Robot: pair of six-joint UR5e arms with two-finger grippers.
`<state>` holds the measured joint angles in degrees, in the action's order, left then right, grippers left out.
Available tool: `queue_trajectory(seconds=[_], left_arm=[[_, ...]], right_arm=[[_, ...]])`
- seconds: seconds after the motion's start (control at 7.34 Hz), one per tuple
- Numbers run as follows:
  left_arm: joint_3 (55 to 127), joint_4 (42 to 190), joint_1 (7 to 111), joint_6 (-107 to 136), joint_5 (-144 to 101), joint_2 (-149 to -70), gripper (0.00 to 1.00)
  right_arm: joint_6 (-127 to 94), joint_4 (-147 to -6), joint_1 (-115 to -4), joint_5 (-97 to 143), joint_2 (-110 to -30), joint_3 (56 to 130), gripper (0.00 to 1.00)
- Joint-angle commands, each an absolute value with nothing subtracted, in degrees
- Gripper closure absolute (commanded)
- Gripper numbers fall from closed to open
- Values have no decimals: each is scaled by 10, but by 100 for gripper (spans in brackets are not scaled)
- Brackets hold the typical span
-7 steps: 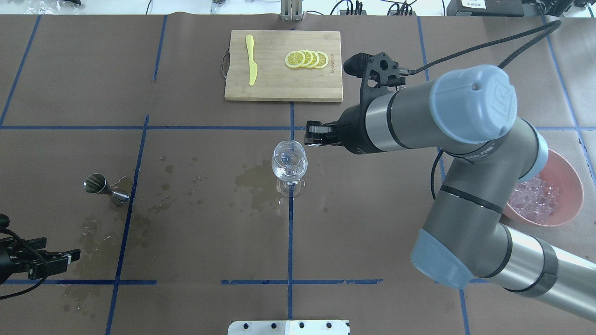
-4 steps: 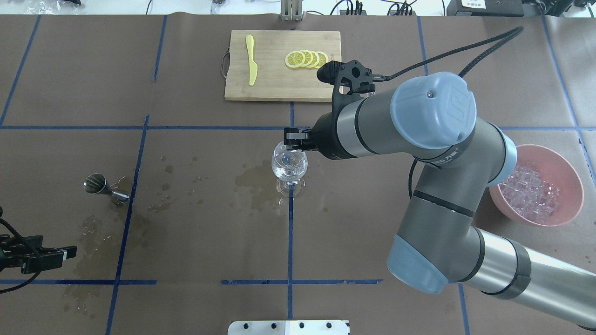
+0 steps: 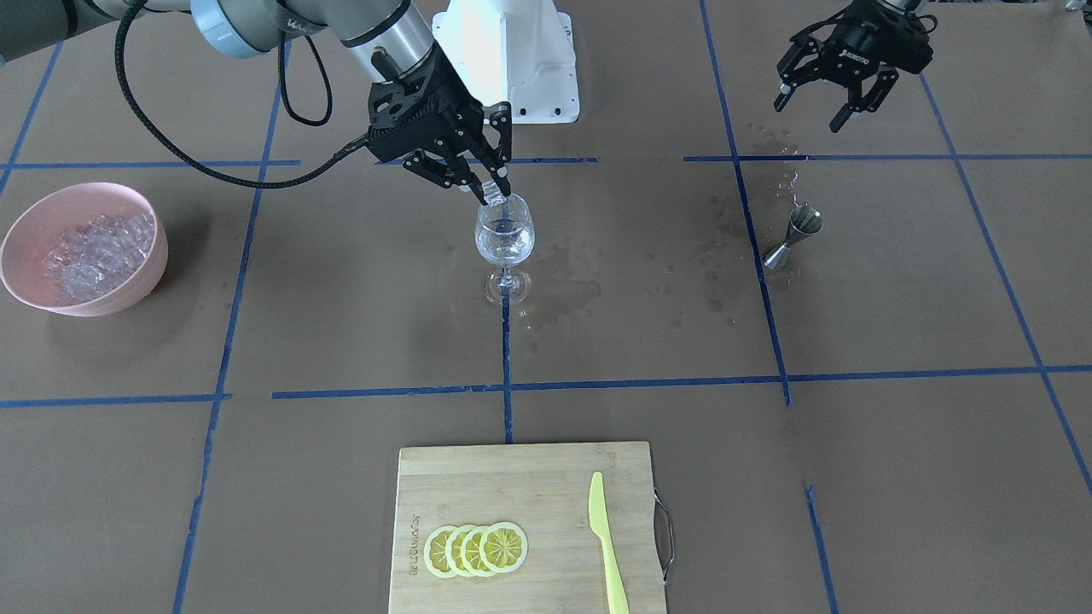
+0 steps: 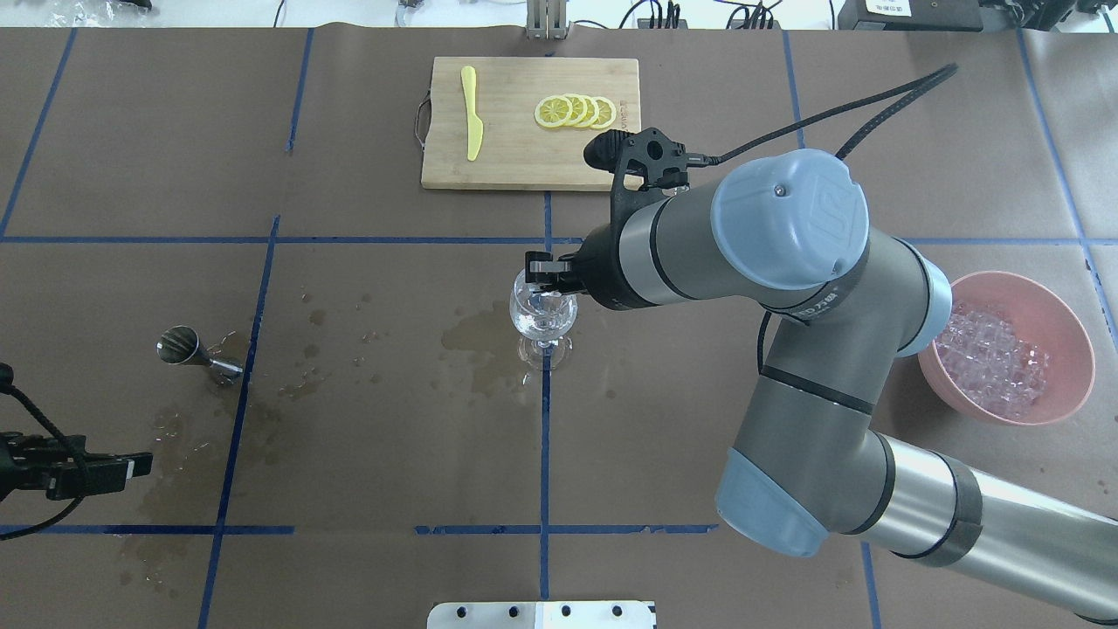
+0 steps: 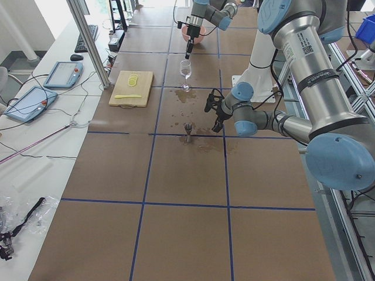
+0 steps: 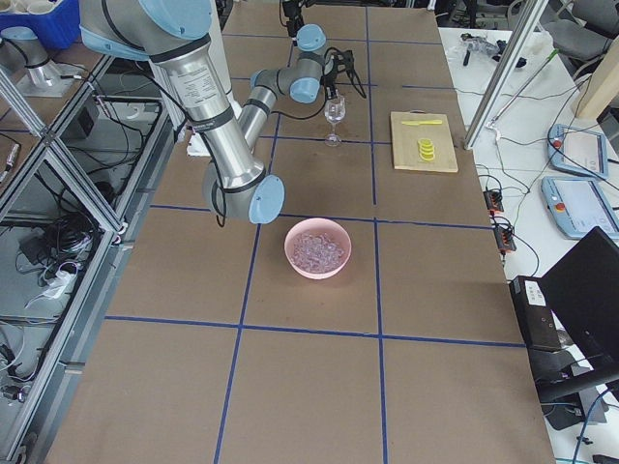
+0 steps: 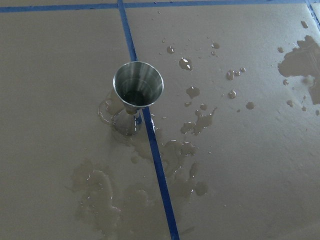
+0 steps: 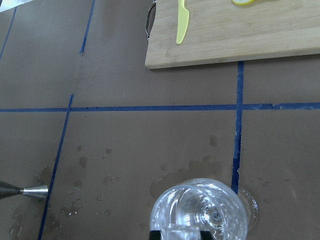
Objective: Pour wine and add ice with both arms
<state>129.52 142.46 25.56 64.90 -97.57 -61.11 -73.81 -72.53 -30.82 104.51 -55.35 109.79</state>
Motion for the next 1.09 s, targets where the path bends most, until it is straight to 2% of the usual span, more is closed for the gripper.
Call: queue_trajectory(seconds=[0.0,0.54,0.68,0.95], left_arm=[[1315,1378,273,649,-999,-635,0],[1328,1285,326,634,-1091,-695,0],[1326,1273,358,586,-1116,-698,0],[1324,1159,460,497,-1149,-778,0]], right_arm=[[-756,-726,-308,1045,-548,1095,1],[-752,-767,-315,1047,-547,1104,0],[-748,-785,-331,1053,-552,1109,0],[-722,-835,-378,1085,-562,1121,0]])
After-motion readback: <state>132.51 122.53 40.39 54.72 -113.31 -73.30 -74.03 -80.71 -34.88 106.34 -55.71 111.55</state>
